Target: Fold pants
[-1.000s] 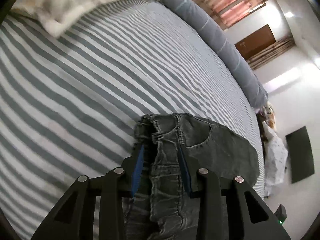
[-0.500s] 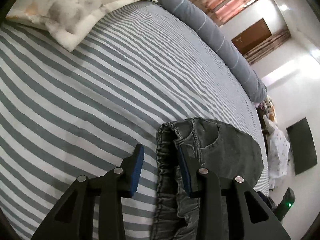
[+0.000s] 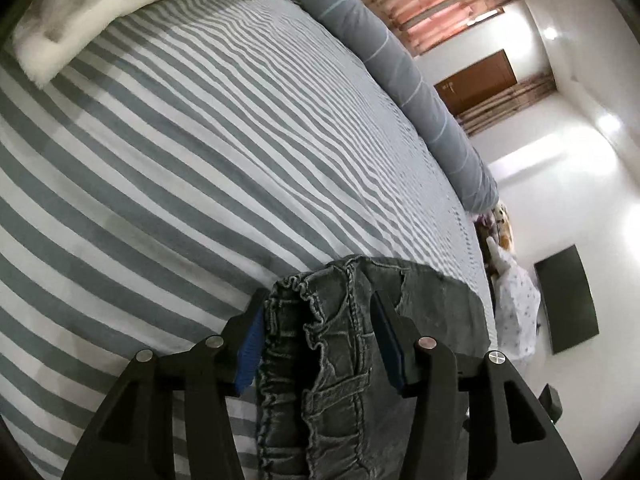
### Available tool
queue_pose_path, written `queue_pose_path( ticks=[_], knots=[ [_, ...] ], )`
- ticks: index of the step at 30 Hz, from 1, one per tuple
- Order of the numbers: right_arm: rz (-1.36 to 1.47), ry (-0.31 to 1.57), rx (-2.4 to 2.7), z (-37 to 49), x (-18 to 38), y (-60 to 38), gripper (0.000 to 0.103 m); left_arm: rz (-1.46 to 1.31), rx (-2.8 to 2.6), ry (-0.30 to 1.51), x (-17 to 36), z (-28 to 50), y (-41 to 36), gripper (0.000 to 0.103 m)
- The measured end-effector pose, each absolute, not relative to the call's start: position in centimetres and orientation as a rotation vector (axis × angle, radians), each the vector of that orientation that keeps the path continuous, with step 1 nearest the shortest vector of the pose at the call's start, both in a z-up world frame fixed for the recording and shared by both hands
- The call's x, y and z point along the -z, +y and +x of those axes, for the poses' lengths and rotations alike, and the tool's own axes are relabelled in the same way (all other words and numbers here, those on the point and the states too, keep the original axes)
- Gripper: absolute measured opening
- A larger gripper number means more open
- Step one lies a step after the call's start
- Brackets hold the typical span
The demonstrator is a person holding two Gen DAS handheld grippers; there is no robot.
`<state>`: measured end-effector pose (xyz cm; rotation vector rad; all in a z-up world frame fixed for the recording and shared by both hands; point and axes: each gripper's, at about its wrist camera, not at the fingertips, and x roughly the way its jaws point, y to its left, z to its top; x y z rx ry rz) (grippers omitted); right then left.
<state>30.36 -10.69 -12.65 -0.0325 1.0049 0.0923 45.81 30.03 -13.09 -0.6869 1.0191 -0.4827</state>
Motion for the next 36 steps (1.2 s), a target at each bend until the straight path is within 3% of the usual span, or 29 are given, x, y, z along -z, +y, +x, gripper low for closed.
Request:
queue_pose_path(
  ticks=[3,6,8,13,18,21,26,30,31,32,34,36],
  knots=[
    [-0.043,1.001,-0.097,30.4,13.0,-10.3,0.103,-0.657,0.503,1.032,13.1,45.9,30.1,0.05],
    [-0.059,1.009,-0.111,30.9,13.2,-10.0,0.102,-0.597,0.498,1.036,13.0,45.0,29.6,0.044],
    [-0.073,1.011,-0.14,31.5,13.0,-9.9,0.102,-0.52,0.486,1.029,12.5,44.3,28.7,0.032],
    [-0.14,0.973,-0.266,35.5,10.8,-10.2,0.102,-0.458,0.509,0.969,11.0,42.7,27.8,0.013],
    [-0.26,0.982,-0.395,41.6,9.6,-9.4,0.102,-0.392,0.505,0.94,10.4,42.6,26.7,0.013],
    [-0.368,1.026,-0.491,45.9,10.1,-9.0,0.095,-0.392,0.483,0.956,11.0,42.9,27.2,0.017],
    [-0.458,1.109,-0.566,51.5,12.2,-9.6,0.074,-0.391,0.472,0.997,12.6,43.7,27.4,0.05],
    [-0.438,1.184,-0.619,54.5,14.1,-11.2,0.064,-0.402,0.484,0.958,12.4,44.0,26.9,0.054],
    [-0.423,1.201,-0.64,54.7,14.3,-11.6,0.062,-0.4,0.475,0.952,12.5,44.1,26.7,0.047],
    [-0.413,1.206,-0.657,54.9,14.5,-12.0,0.06,-0.381,0.444,0.951,12.5,44.1,26.6,0.031],
    [-0.4,1.214,-0.696,55.1,14.7,-12.7,0.06,-0.373,0.437,0.958,12.5,44.1,26.6,0.018],
    [-0.413,1.218,-0.726,54.8,14.8,-13.3,0.057,-0.415,0.459,0.942,12.1,43.8,27.0,0.012]
  ],
)
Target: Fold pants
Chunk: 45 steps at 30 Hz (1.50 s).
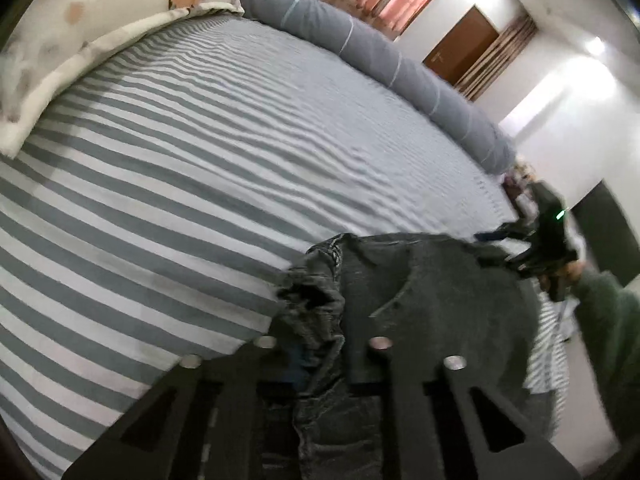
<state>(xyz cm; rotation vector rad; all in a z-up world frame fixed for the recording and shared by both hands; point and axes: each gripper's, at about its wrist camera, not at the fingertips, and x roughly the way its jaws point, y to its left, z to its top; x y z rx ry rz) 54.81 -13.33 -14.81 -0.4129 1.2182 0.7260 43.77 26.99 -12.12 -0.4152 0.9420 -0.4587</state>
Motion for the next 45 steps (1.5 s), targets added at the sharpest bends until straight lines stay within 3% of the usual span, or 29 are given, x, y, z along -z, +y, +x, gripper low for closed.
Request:
queue_pose_path(
  ticks=[4,6,9,13,16,19,21,24,28,32,39,45],
  knots=[
    [-0.404,1.213,-0.73,54.6,15.1,-14.0,0.045,-0.348,0.472,0.881,10.3,42.4,26.3,0.011],
    [-0.41,1.198,-0.745,54.0,14.8,-13.9,0.013,-0.348,0.473,0.871,9.7,42.3,26.2,0.011],
    [-0.463,1.157,-0.711,52.1,13.8,-14.1,0.007,-0.354,0.468,0.861,9.1,41.9,26.2,0.011],
    [-0.489,1.038,-0.661,50.9,11.6,-14.9,0.005,-0.362,0.464,0.843,8.8,41.8,26.4,0.011],
    [-0.512,1.119,-0.658,52.1,12.9,-14.7,0.007,-0.378,0.443,0.865,9.4,42.2,27.0,0.011],
    [-0.524,1.197,-0.709,53.1,13.9,-14.7,0.02,-0.382,0.434,0.864,9.6,42.4,27.0,0.011],
    [-0.549,1.193,-0.708,53.6,13.9,-15.4,0.041,-0.38,0.443,0.848,9.5,42.1,27.2,0.011],
    [-0.508,1.256,-0.731,55.2,14.4,-16.9,0.045,-0.384,0.456,0.824,9.1,41.5,27.4,0.011],
    [-0.46,1.292,-0.774,56.2,14.6,-17.8,0.043,-0.419,0.472,0.785,8.9,40.9,27.7,0.01],
    [-0.444,1.296,-0.773,55.9,14.1,-18.7,0.011,-0.434,0.449,0.789,9.3,40.9,27.7,0.01],
    [-0.531,1.106,-0.535,50.8,12.1,-17.8,0.004,-0.36,0.351,0.844,8.8,41.5,26.1,0.01],
    [-0.514,0.983,-0.374,44.9,6.1,-17.7,0.003,-0.302,0.394,0.771,4.3,38.5,25.6,0.01]
  ],
)
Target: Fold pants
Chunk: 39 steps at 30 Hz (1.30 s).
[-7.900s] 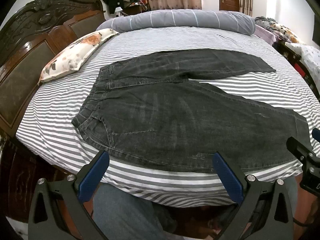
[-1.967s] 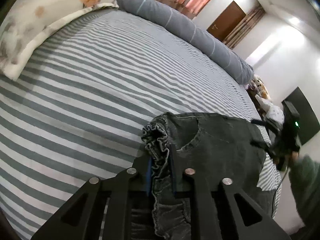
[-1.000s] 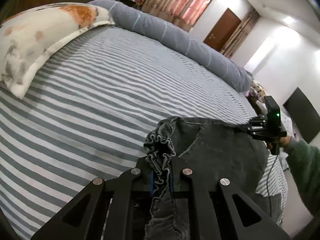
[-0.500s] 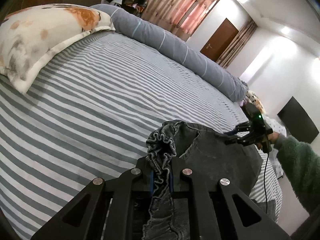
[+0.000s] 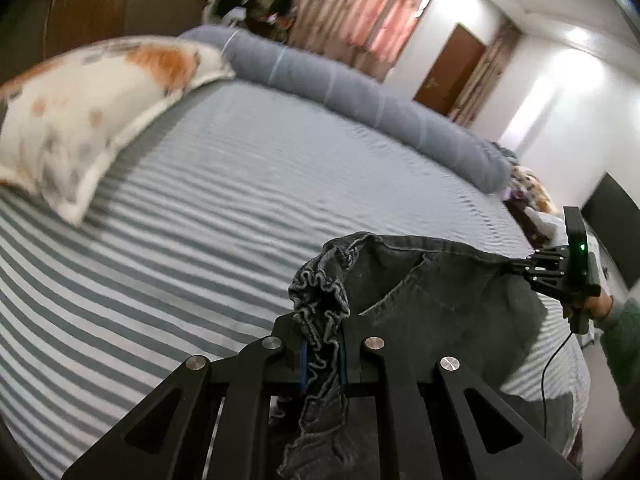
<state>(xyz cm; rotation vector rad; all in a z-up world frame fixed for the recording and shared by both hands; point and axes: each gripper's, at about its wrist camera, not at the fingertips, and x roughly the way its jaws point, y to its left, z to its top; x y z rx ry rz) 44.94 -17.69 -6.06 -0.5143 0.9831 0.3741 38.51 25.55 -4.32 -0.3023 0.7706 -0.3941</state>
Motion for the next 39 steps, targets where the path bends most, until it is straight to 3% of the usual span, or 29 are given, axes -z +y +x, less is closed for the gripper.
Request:
queue_pose_path(
  ticks=[9,16,23,30,31,33,34,39],
  knots=[
    [-0.434,0.898,-0.317,27.8,0.1,-19.1,0.003,-0.23,0.544,0.712,0.0,28.0,25.2,0.011],
    [-0.343,1.026,-0.329,15.8,4.9,-20.6,0.003,-0.136,0.567,0.768,2.2,19.2,23.9,0.011],
    [-0.292,1.146,-0.313,10.9,12.7,-21.0,0.003,-0.14,0.512,0.911,8.6,14.0,23.0,0.018],
    [-0.221,1.137,-0.248,10.5,14.1,-20.9,0.014,-0.203,0.444,0.969,9.2,12.0,23.7,0.033],
    [-0.198,1.13,-0.242,10.4,13.9,-21.0,0.016,-0.221,0.435,0.974,9.2,11.8,23.9,0.038],
    [-0.147,1.131,-0.238,10.0,13.5,-21.3,0.041,-0.278,0.438,0.99,9.2,11.2,24.4,0.049],
    [-0.126,1.124,-0.232,9.9,13.2,-21.4,0.044,-0.322,0.439,0.994,9.2,11.3,24.8,0.056],
    [0.014,1.109,-0.217,9.0,12.6,-22.2,0.045,-0.593,0.45,1.023,10.7,10.3,26.8,0.059]
  ],
)
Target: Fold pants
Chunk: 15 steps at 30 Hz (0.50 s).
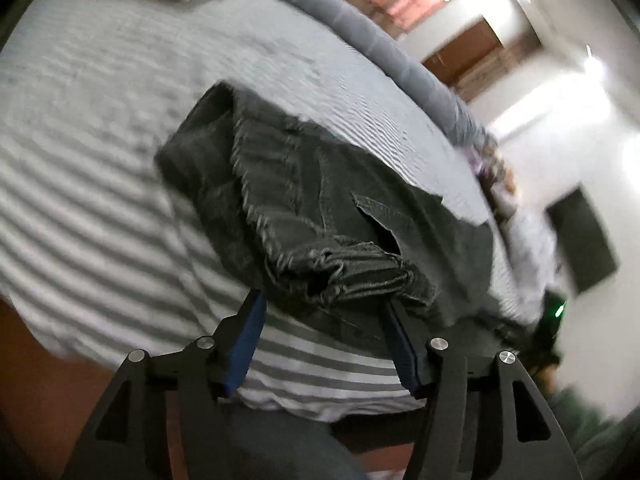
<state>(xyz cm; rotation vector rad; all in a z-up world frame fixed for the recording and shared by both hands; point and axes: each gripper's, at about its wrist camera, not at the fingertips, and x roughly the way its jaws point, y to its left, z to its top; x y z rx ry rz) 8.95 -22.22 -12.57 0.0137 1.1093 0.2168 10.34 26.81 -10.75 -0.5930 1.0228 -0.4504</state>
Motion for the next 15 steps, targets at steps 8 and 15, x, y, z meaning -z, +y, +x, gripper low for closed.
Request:
queue_pose_path(
  ticks=[8,15],
  knots=[
    [0.312,1.103,-0.215,6.5,12.8,-23.5,0.045,-0.898,0.498,0.954,13.3,8.5,27.4,0.061],
    [0.333,1.104,-0.213,5.5,13.1,-22.4,0.045,-0.922,0.457,0.907,13.3,9.4,26.5,0.061]
  ],
)
